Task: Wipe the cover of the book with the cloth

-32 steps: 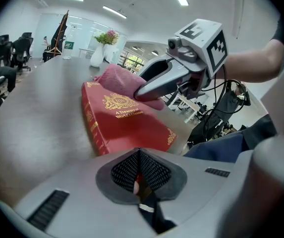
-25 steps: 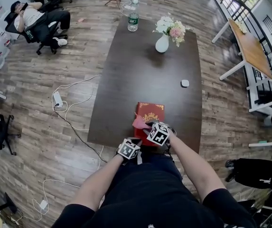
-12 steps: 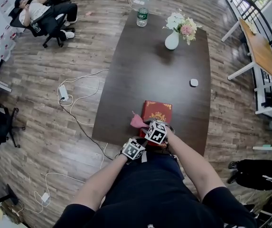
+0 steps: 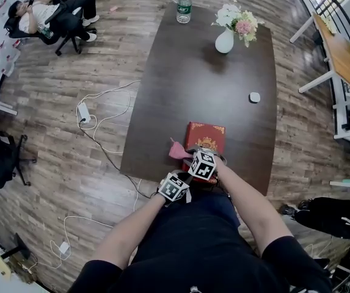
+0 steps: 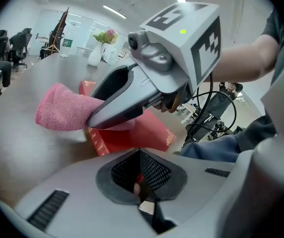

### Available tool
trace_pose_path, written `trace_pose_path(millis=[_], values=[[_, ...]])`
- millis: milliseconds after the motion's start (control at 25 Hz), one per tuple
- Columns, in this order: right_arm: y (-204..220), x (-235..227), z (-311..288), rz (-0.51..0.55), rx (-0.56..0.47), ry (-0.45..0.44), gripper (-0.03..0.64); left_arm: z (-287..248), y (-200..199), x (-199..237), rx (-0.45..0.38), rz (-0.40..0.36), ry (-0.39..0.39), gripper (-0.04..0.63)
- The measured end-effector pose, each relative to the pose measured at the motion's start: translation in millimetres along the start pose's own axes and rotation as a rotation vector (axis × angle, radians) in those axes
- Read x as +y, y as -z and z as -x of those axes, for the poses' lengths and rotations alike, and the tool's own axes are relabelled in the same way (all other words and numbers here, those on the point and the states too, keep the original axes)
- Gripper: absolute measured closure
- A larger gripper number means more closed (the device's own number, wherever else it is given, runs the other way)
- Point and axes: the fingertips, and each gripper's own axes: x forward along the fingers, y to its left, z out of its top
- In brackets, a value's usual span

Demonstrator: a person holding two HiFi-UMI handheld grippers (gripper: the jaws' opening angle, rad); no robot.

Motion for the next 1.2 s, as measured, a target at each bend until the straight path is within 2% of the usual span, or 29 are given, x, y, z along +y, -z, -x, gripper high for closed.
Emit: trace_pose_path(millis=[360, 1200], values=[[2.0, 1.9, 0.1, -0.026, -0.047, -0.013, 0.505, 1.0, 2.6, -0.2, 0.006, -0.004, 0.001, 0.600], [17.0, -1.5, 7.3, -0.043, -0.036, -0.012, 0.505, 0.1, 1.1, -0.1, 0.007, -0.011, 0.007, 0.600]])
